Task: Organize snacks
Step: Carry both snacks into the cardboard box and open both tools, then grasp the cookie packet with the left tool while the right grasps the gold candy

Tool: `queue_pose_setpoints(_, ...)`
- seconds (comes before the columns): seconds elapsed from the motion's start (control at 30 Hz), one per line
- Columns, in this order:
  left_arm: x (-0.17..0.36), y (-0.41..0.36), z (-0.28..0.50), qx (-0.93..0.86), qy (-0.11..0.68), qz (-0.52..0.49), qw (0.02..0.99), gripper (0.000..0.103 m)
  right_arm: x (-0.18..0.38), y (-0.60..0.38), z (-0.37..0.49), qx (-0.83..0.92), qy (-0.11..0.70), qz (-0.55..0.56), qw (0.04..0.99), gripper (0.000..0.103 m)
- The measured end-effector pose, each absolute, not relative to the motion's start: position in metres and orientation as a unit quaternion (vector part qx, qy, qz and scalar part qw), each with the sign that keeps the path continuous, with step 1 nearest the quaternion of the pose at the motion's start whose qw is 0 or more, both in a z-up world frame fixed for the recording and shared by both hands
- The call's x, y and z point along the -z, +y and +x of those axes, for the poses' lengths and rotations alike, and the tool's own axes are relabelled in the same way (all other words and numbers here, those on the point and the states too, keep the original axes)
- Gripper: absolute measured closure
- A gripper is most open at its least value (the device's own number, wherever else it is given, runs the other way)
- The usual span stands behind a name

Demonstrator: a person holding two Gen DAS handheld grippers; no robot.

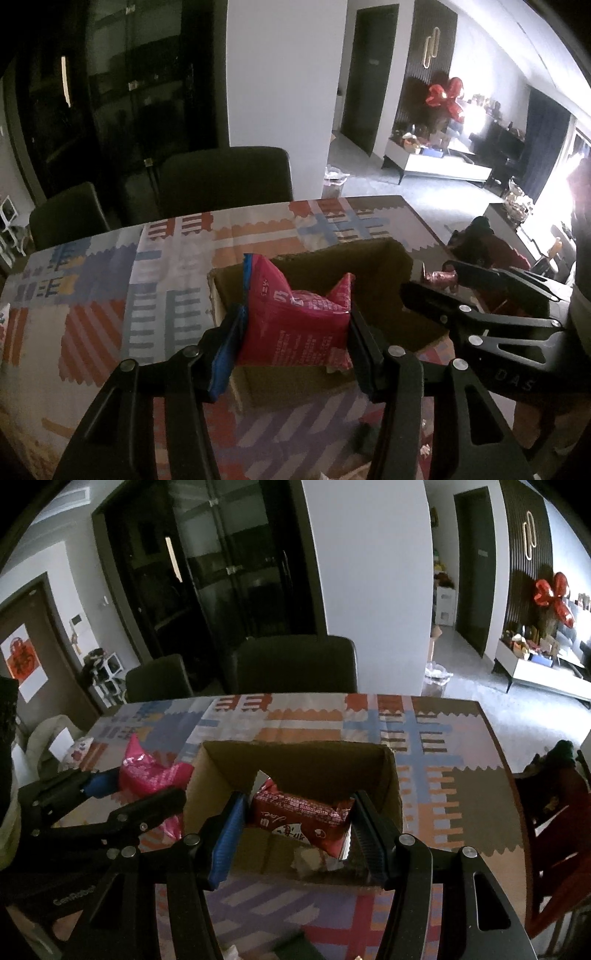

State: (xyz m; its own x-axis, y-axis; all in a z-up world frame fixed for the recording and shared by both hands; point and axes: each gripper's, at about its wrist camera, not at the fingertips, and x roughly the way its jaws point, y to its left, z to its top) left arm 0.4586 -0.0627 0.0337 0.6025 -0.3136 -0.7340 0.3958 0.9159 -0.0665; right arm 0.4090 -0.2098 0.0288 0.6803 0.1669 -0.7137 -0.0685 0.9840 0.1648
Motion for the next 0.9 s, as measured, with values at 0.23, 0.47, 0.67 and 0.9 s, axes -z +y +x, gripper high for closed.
queue_pose_setpoints(0.23, -0.023, -0.063, 0.474, 0.191, 0.413, 0.051, 0.889, 0.031, -0.016, -0.218, 0.427, -0.048, 0.41, 0.068, 0.908, 0.031)
queue_pose_setpoints(0.47, -0.026, -0.055, 0.464, 0.17, 0.408, 0.059, 0.895, 0.028, -0.018, -0.221, 0.419, -0.029, 0.407, 0.058, 0.911, 0.031)
queue_pose_setpoints(0.67, -0.037, -0.051, 0.444, 0.172, 0.398, 0.061, 0.899, 0.025, -0.029, -0.216, 0.399, -0.031, 0.393, 0.048, 0.918, 0.031)
queue_pose_setpoints(0.9, -0.047, -0.045, 0.414, 0.173, 0.386, 0.059, 0.904, 0.023, -0.038, -0.214, 0.37, -0.03, 0.38, 0.038, 0.924, 0.031)
